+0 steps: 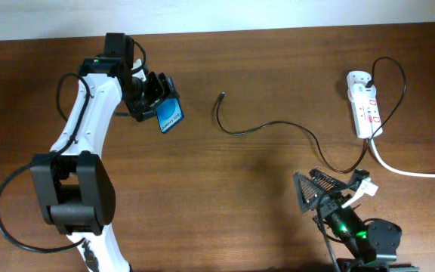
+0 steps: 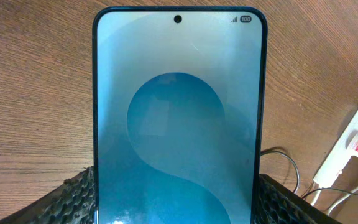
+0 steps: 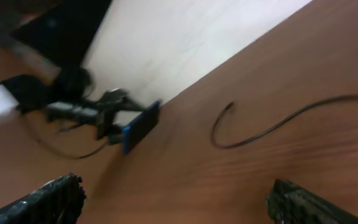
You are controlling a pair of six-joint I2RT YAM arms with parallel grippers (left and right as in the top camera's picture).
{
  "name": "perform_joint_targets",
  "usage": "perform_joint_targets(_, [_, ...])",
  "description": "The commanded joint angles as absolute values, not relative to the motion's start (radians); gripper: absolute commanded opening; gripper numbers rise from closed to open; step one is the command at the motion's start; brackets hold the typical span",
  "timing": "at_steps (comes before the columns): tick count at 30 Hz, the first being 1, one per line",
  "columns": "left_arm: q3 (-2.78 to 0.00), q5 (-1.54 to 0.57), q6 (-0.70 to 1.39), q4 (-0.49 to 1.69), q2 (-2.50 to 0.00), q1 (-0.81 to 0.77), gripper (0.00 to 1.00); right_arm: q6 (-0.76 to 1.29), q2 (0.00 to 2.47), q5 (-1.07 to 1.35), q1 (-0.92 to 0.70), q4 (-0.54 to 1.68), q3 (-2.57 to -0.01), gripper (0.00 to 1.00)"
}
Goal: Plug charger to phone and switch on socket
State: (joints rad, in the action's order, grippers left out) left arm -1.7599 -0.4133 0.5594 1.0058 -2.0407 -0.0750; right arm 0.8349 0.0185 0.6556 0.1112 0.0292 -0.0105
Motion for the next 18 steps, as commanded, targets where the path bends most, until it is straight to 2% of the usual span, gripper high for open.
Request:
perform_joint_targets(1, [-1.770, -0.422, 0.581, 1.007, -2.043, -0.117, 0.18, 0.922, 0.015, 0.842, 0.104, -0.094, -0.006, 0.98])
perform_joint_targets(2, [-1.770, -0.422, 0.607, 1.002, -2.043, -0.136, 0.19, 0.920, 0.015, 0.849, 0.104, -0.152, -0.025, 0.98])
perform_joint_targets(5, [-1.770, -0.433, 0.679, 0.944, -2.043, -0.193, 0.19, 0.875, 0.086, 0.854, 0.104, -0.147, -0.053, 0.98])
perform_joint_targets(8, [-1.770, -0.432, 0.727, 0.884, -2.043, -0.233, 0.21, 0.691, 0.359, 0.760, 0.013, -0.146, -0.168, 0.99])
perform_joint_targets(10, [-1.770, -0.445, 0.771, 0.855, -2.043, -0.235, 0.22, 0.525, 0.730, 0.612, -0.178, -0.146, -0.383, 0.98])
perform_joint_targets(15, [-1.770, -0.450, 0.883, 0.823, -2.043, -0.233, 0.22, 0.461, 1.401, 0.214, -0.537, -0.128, -0.844, 0.98])
perform_joint_targets(18, [-1.770, -0.502, 0.973, 0.810, -2.043, -0.226, 0.25, 0.472, 1.573, 0.014, -0.616, -0.176, -0.946, 0.98])
